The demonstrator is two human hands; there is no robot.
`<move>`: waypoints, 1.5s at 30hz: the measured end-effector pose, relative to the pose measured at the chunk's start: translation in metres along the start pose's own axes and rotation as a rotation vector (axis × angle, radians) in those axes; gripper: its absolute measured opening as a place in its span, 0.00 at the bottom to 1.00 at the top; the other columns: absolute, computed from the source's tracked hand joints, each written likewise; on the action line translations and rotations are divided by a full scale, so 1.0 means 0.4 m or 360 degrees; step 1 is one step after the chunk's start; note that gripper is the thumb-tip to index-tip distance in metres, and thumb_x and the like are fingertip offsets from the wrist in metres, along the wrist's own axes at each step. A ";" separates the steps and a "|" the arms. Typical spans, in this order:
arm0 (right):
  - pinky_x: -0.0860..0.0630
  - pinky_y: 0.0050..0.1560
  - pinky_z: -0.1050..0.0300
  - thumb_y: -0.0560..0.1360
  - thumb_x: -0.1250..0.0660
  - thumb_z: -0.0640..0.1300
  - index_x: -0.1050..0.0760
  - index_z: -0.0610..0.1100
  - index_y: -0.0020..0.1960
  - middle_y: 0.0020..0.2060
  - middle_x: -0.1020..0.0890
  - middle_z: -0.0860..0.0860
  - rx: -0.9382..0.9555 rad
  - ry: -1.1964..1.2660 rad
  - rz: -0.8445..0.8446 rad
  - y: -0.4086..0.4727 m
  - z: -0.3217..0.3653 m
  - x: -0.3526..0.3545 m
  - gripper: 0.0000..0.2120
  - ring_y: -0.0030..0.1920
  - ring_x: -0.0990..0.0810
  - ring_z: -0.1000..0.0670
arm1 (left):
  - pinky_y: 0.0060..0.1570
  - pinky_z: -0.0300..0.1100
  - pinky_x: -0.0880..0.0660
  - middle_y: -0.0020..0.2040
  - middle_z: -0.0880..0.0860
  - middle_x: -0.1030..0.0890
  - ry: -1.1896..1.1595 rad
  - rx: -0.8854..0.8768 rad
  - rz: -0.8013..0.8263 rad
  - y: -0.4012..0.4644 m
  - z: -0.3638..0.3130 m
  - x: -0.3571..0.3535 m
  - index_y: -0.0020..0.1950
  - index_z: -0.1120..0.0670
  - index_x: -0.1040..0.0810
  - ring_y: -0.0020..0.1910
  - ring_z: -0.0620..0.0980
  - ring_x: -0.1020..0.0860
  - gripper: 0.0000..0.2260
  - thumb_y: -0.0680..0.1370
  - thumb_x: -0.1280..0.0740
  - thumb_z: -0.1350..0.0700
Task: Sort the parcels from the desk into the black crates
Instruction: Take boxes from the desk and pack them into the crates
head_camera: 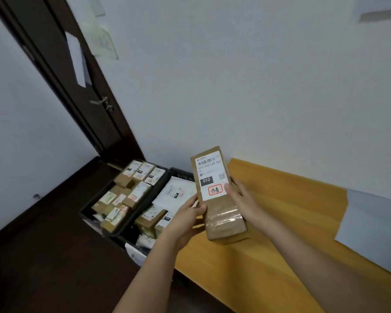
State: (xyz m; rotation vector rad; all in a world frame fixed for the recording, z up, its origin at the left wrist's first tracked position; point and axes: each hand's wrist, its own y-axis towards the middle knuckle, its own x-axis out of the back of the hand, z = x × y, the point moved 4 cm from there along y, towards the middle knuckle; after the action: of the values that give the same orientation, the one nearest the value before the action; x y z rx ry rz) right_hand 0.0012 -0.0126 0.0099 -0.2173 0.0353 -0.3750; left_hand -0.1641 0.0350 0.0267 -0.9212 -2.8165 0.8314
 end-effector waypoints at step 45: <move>0.29 0.64 0.30 0.83 0.46 0.57 0.37 0.48 0.74 0.68 0.27 0.41 -0.1203 0.0024 0.0505 0.885 -0.090 -1.427 0.23 0.65 0.26 0.35 | 0.56 0.50 0.22 0.56 0.51 0.17 0.0295 0.0452 -0.0403 0.485 -0.232 1.590 0.67 0.53 0.25 0.54 0.53 0.18 0.15 0.82 0.39 0.64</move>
State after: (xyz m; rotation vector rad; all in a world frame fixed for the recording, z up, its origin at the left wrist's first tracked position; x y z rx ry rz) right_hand -0.4050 0.5108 -0.1052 -0.9435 0.2250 -0.0301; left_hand -0.5617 0.5692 -0.0594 -0.5554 -2.5021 1.0148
